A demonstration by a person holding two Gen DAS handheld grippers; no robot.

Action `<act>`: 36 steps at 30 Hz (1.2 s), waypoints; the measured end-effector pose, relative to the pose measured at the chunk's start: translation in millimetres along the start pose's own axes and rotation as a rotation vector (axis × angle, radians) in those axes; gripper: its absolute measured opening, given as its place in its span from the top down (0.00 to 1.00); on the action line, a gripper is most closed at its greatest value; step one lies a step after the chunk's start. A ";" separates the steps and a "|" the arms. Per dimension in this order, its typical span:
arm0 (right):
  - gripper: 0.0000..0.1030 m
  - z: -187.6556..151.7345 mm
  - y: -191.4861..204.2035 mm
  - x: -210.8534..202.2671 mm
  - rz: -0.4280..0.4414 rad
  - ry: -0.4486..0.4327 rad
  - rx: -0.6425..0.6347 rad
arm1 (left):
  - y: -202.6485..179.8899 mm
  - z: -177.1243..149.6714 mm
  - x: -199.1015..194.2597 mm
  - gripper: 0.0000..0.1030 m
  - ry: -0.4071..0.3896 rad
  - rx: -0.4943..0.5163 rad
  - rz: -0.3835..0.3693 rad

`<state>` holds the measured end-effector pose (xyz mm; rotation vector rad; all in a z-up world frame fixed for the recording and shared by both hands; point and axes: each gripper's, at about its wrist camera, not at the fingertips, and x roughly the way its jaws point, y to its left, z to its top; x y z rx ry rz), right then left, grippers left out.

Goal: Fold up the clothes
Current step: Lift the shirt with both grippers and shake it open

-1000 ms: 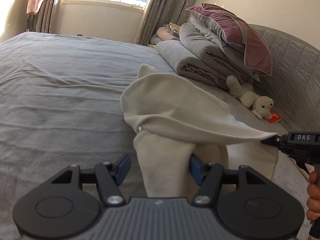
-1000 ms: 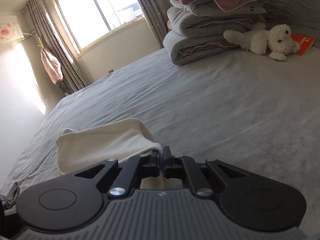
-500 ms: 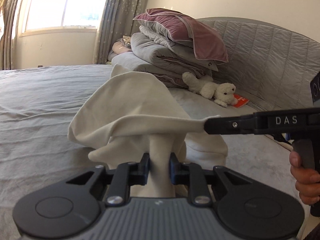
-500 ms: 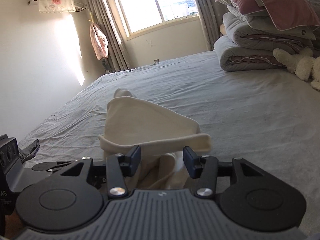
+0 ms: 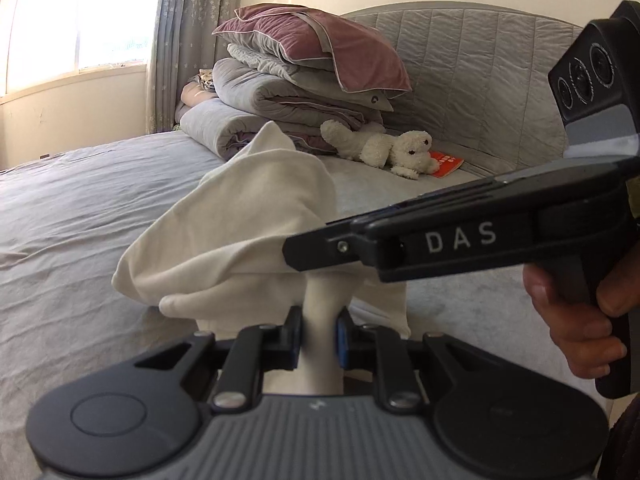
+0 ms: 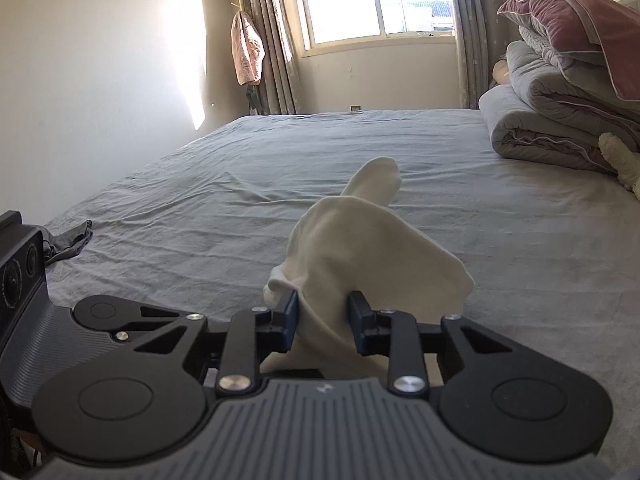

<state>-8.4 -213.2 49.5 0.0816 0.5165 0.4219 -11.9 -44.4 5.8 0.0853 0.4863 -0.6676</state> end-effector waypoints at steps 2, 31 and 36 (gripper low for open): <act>0.76 2.8 -3.9 -5.1 0.006 -0.031 0.040 | -0.3 4.2 -6.2 0.86 -0.023 -0.006 0.005; 0.99 13.8 -55.6 -32.5 -0.338 -0.228 0.289 | 99.8 17.0 -92.3 0.88 -0.186 -0.367 0.425; 0.88 9.9 -42.5 -28.5 -0.198 -0.172 0.223 | 105.9 14.0 -95.2 0.88 -0.181 -0.379 0.441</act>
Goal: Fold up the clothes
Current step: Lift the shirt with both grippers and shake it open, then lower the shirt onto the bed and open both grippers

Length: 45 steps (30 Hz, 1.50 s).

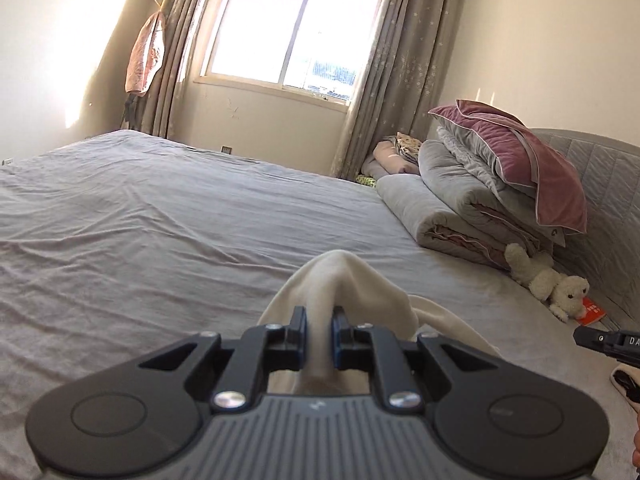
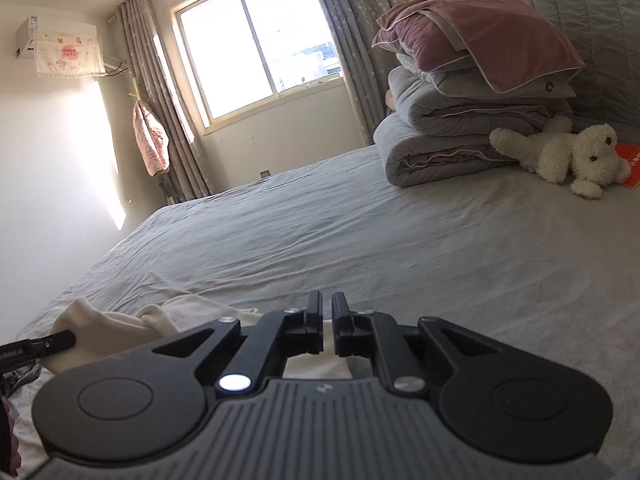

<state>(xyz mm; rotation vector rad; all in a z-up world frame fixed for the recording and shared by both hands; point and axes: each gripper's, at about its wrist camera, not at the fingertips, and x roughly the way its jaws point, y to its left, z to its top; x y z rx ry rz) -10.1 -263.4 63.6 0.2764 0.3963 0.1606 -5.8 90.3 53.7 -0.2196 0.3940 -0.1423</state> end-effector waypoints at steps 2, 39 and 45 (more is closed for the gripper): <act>0.82 -4.9 15.3 2.9 0.039 0.026 -0.065 | -3.4 0.0 -2.0 0.88 -0.002 0.013 -0.009; 0.94 -3.1 39.9 5.2 -0.317 -0.060 -0.220 | 40.5 7.1 -41.7 0.88 0.014 -0.078 0.108; 0.94 4.6 0.6 -11.3 -0.381 -0.033 -0.127 | 61.9 8.3 -46.6 0.88 0.056 -0.103 0.212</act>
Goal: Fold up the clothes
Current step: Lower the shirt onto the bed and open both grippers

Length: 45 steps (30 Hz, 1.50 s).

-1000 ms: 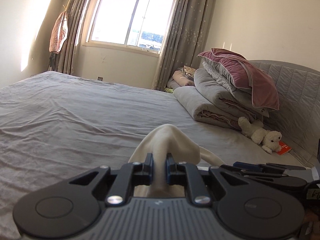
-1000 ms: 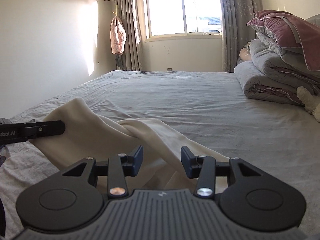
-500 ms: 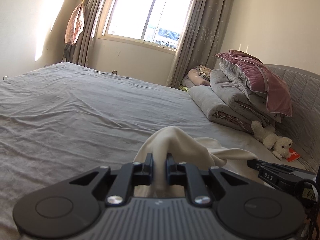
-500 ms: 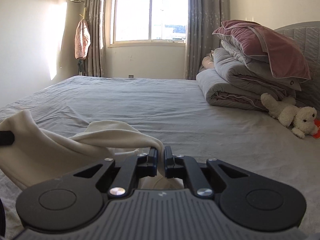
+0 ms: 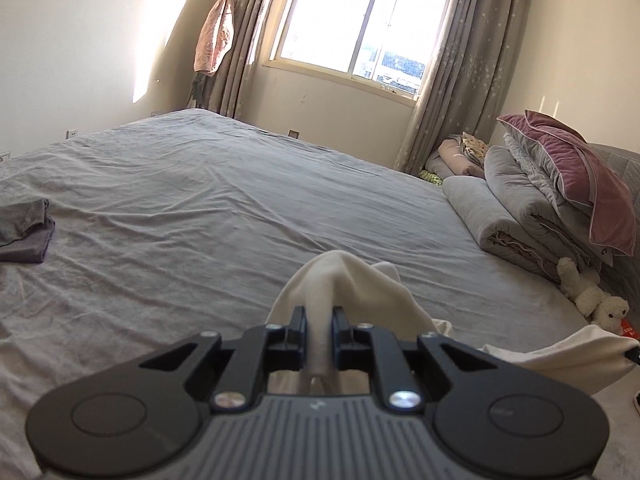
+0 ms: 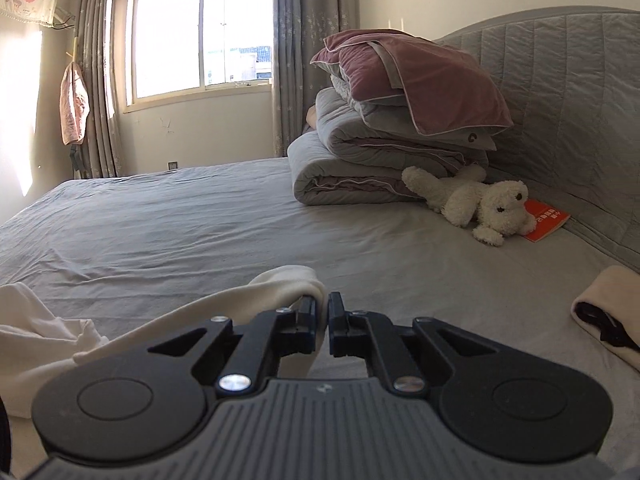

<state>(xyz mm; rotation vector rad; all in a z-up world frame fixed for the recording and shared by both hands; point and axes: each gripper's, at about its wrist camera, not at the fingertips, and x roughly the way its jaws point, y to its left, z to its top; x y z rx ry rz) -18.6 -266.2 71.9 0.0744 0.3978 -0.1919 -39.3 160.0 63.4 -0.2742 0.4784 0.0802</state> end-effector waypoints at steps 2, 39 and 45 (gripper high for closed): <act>0.94 -1.2 -9.2 -0.9 -0.019 0.011 0.010 | 6.3 0.5 0.9 0.88 0.017 0.007 0.042; 0.42 -52.9 51.6 -7.7 0.479 0.202 -0.417 | -102.7 -65.3 42.3 0.23 0.272 0.480 -0.238; 0.38 -70.8 78.9 1.9 0.488 0.304 -0.579 | -99.6 -67.2 44.9 0.23 0.310 0.435 -0.261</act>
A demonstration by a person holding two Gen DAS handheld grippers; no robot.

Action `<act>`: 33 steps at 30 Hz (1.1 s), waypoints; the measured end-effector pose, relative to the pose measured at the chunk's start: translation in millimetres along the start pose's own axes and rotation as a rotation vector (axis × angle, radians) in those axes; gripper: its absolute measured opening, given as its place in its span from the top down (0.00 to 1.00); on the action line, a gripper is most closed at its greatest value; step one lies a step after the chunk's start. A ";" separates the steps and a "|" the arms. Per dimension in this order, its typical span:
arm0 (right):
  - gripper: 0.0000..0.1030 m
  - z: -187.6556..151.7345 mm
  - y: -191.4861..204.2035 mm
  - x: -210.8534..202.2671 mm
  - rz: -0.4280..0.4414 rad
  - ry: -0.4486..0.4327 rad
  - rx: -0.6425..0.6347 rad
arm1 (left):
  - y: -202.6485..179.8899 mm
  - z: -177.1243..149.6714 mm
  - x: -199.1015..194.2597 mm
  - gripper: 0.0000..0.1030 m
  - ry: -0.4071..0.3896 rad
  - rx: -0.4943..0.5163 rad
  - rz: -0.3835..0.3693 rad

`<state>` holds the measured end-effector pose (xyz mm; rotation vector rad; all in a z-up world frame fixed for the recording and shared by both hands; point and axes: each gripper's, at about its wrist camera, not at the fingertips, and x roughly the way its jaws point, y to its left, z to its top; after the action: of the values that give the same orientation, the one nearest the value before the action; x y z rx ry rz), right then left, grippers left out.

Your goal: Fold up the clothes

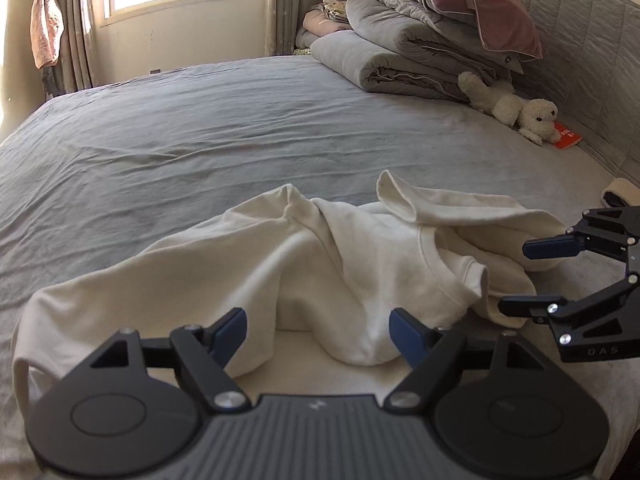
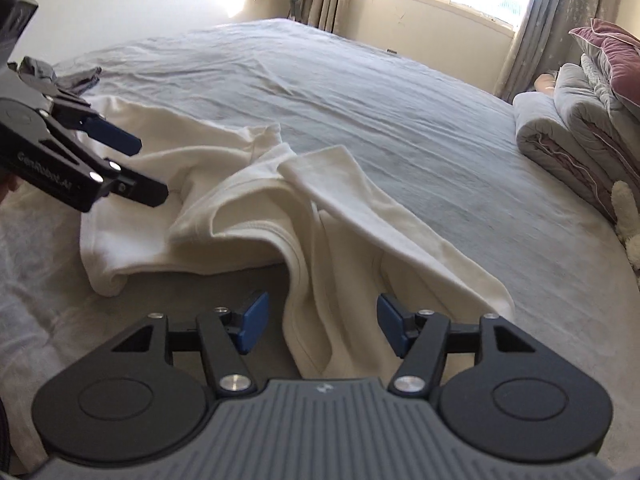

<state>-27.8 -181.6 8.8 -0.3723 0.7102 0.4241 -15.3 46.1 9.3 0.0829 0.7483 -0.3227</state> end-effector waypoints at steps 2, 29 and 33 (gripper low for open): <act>0.38 -3.7 -1.6 9.4 -0.007 0.056 0.009 | -2.2 -1.1 -0.5 0.23 0.004 0.005 -0.020; 0.88 33.1 -33.3 9.5 0.652 0.003 0.590 | 17.2 -12.6 -11.3 0.23 0.054 -0.312 -0.527; 0.88 45.1 -30.2 12.9 0.737 -0.023 0.642 | -0.3 -18.9 -14.3 0.24 0.013 -0.239 -0.446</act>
<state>20.3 -183.2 36.9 0.5233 0.9073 0.8544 -37.5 53.1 5.2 -0.3124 0.8103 -0.6540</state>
